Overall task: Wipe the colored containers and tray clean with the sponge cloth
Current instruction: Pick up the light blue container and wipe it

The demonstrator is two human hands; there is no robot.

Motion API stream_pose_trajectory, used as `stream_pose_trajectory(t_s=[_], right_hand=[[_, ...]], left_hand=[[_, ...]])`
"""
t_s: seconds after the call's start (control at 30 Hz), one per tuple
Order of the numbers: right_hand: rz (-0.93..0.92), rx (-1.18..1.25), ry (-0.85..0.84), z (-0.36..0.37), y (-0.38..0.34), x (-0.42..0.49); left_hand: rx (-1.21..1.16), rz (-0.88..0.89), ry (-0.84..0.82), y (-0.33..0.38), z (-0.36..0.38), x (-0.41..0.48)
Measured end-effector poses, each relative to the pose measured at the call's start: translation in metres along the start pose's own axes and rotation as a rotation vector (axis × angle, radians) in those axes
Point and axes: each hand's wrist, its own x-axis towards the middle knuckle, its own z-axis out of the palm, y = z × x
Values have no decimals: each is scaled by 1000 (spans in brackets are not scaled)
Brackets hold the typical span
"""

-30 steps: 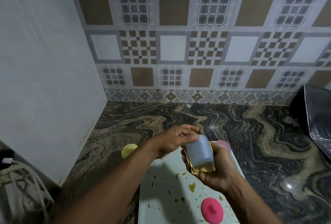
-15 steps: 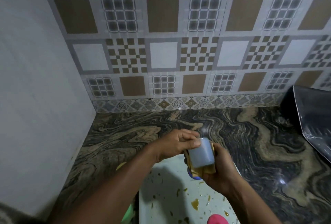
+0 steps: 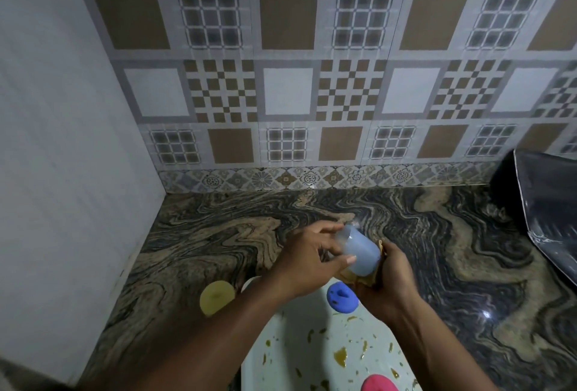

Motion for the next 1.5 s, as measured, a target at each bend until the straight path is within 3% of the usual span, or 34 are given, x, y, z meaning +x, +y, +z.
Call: stream_pose_trajectory(t_s=[0.13,0.27,0.43,0.53,0.6,0.7,0.73,0.93,1.07,1.23,1.4,1.5], right_hand=[[-176,-148,98,6,0,-1],[-324,-347,43,6,1,-4],[-427,-605,35,-2,5,14],[-387,-584,30,-5,5,18],[-360,-569,53,-2,5,15],[-358,-557,134,0,4,17],[-361,-551,145,2,4,18],[-414,-616,118,-2,7,18],[-429,-630,114,0,2,15],[-443,-661,66,-2,7,23],[-453,-648,106,4,8,19],[-418,-605,98,6,11,19]], left_hand=[[170,91,97,1,5,-6],[169,-23,45,-1,3,-9],[415,263,-20,-8,9,-8],[615,434,-38,-16,14,-9],[549,382,-41,-17,13,-12],[292,68,-38,-13,11,-11],[265,47,-22,-13,11,-10],[485,293,-95,-22,12,-12],[269,60,-30,-20,12,-14],[430,231,-69,-24,10,-17],[236,44,17,-22,9,-19],[337,123,-57,-25,10,-19]])
